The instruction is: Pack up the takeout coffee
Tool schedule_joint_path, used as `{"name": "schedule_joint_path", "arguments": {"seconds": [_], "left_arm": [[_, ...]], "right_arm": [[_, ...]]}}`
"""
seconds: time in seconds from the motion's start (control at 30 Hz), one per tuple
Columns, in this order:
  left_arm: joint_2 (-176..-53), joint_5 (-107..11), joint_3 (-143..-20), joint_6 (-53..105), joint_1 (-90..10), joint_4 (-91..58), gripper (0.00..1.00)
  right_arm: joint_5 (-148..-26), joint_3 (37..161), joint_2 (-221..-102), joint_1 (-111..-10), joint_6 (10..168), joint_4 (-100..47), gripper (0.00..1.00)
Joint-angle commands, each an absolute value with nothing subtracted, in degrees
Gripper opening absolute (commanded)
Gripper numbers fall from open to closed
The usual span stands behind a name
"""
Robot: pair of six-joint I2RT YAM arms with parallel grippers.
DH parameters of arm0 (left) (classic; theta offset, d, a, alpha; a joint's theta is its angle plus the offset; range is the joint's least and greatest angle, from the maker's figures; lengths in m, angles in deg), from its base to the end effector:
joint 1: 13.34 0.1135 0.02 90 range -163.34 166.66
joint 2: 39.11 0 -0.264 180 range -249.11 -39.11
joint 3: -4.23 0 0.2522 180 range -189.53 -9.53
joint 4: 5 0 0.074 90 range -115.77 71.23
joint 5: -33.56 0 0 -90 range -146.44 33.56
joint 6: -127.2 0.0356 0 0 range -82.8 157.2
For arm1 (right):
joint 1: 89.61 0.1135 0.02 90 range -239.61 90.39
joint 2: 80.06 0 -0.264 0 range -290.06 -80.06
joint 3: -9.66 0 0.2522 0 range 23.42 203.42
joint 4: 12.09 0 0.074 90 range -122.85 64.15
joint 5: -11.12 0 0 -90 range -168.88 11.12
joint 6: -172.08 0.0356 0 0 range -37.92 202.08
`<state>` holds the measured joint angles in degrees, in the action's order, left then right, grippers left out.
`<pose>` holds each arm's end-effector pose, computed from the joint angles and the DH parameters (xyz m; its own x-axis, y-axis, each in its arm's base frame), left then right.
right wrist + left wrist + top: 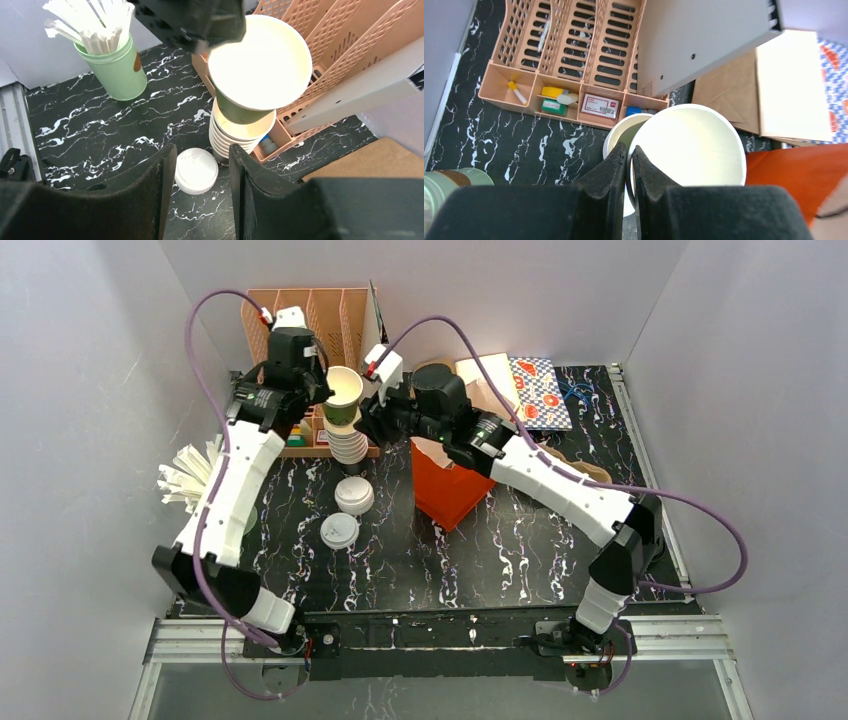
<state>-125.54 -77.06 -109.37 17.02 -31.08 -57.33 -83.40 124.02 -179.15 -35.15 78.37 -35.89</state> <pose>0.3134 -0.0871 0.4465 -0.3737 -0.2194 -0.9012 -0.1570 0.9726 -0.1717 0.2379 0.3379 0.4244 -0.0306 -0.1538 -0.9876 -0.8603 0.5072 -0.0523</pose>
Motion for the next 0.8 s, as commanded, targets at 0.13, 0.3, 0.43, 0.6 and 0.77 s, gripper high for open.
{"name": "schedule_joint_path", "arguments": {"seconds": [0.13, 0.3, 0.43, 0.6, 0.77], "left_arm": [[-112.2, -70.6, -111.4, 15.9, -30.9, -60.6, 0.05], [-106.5, -64.6, -107.8, 16.1, -30.8, -63.9, 0.04], [-102.1, -56.9, -101.9, 17.3, -30.8, -67.0, 0.00], [-95.6, -44.7, -89.7, 16.7, -30.9, -67.8, 0.00], [-92.1, -39.5, -77.5, 11.6, -30.8, -63.3, 0.00]], "right_arm": [[-82.2, 125.8, -169.4, -35.0, 79.0, -41.0, 0.53], [-74.0, 123.7, -162.3, -35.0, 81.6, -46.6, 0.53], [-62.6, 119.1, -156.6, -35.0, 86.8, -52.7, 0.60], [-56.3, 108.2, -146.0, -35.1, 90.9, -56.6, 0.60], [-58.3, 93.8, -132.6, -35.0, 97.4, -55.7, 0.66]]}}
